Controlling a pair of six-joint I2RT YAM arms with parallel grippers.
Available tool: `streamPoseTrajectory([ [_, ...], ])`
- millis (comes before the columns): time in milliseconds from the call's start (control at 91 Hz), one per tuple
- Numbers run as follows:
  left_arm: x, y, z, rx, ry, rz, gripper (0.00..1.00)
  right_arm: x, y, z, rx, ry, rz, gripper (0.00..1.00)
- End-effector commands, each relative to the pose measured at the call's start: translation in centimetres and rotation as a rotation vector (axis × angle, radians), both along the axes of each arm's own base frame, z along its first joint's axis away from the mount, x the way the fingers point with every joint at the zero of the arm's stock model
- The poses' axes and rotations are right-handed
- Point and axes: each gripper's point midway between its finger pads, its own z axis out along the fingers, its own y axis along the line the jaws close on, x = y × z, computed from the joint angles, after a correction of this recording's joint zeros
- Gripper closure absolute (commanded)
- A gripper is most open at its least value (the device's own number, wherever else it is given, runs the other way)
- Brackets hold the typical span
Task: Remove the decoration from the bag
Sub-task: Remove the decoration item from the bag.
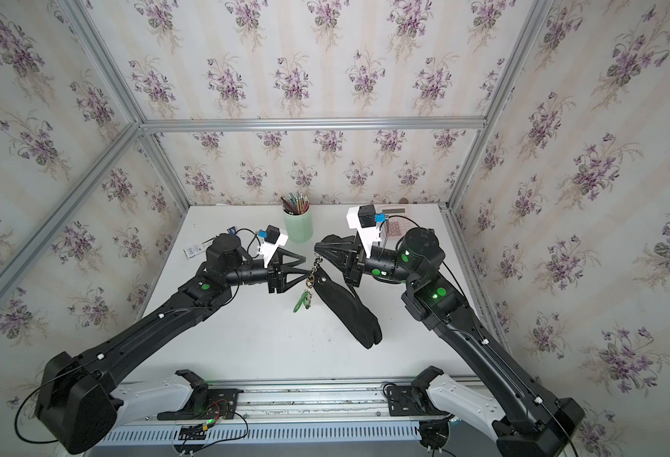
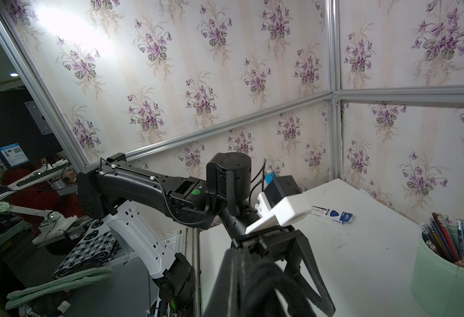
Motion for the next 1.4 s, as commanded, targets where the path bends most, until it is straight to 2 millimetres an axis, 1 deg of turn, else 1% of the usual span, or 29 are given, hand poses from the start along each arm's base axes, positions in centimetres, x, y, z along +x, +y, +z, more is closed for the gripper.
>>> streamPoseTrajectory([
  [0, -0.5, -0.6, 1.5, -0.069, -0.1, -0.044, 0.39, -0.2, -0.3, 1.6, 0.042, -0.031, -0.009, 1.0],
  [110, -0.4, -0.7, 0.6, -0.043, -0.13, -0.016, 0.39, -0.1, -0.4, 1.9, 0.049, -0.03, -0.015, 1.0],
  [242, 0.2, -0.8, -0.2, 0.0, -0.162, 0.041, 0.39, -0.1, -0.4, 2.1, 0.055, -0.029, -0.018, 1.0],
  [363, 0.9, -0.9, -0.6, 0.02, -0.184, 0.081, 0.42, -0.2, -0.5, 2.3, 0.061, -0.029, -0.02, 1.0],
  [495, 0.6, -1.6, -0.9, 0.031, -0.205, 0.067, 0.43, -0.2, -0.6, 2.6, 0.068, -0.029, -0.021, 1.0],
  [780, 0.0, -2.9, -1.0, 0.036, -0.22, 0.024, 0.33, -0.3, -0.7, 2.8, 0.081, -0.028, -0.023, 1.0],
  [879, 0.3, -3.1, -1.0, 0.039, -0.226, 0.037, 0.34, -0.3, -0.6, 2.8, 0.083, -0.026, -0.017, 1.0],
  [934, 0.6, -3.2, -1.0, 0.044, -0.227, 0.046, 0.37, -0.3, -0.5, 2.8, 0.085, -0.025, -0.012, 1.0],
  [967, 0.8, -3.2, -1.0, 0.049, -0.229, 0.054, 0.42, -0.3, -0.5, 2.8, 0.086, -0.025, -0.011, 1.0],
  [1011, 1.1, -3.1, -0.9, 0.053, -0.234, 0.072, 0.59, -0.4, -0.6, 2.9, 0.087, -0.027, -0.01, 1.0],
  [1044, 1.2, -3.0, -0.8, 0.055, -0.239, 0.084, 0.74, -0.4, -0.6, 2.9, 0.087, -0.028, -0.01, 1.0],
  [1088, 1.2, -3.0, -0.8, 0.058, -0.246, 0.084, 0.88, -0.4, -0.6, 2.9, 0.085, -0.028, -0.011, 1.0],
  [1143, 1.2, -2.9, -0.8, 0.062, -0.246, 0.086, 0.99, -0.4, -0.6, 2.8, 0.082, -0.03, -0.018, 1.0],
  [1308, 1.2, -2.8, -0.8, 0.073, -0.246, 0.086, 1.0, -0.4, -0.8, 2.5, 0.073, -0.033, -0.032, 1.0],
  [1385, 1.0, -2.8, -0.6, 0.074, -0.24, 0.079, 1.0, 0.1, -1.0, 1.9, 0.055, -0.028, -0.065, 1.0],
])
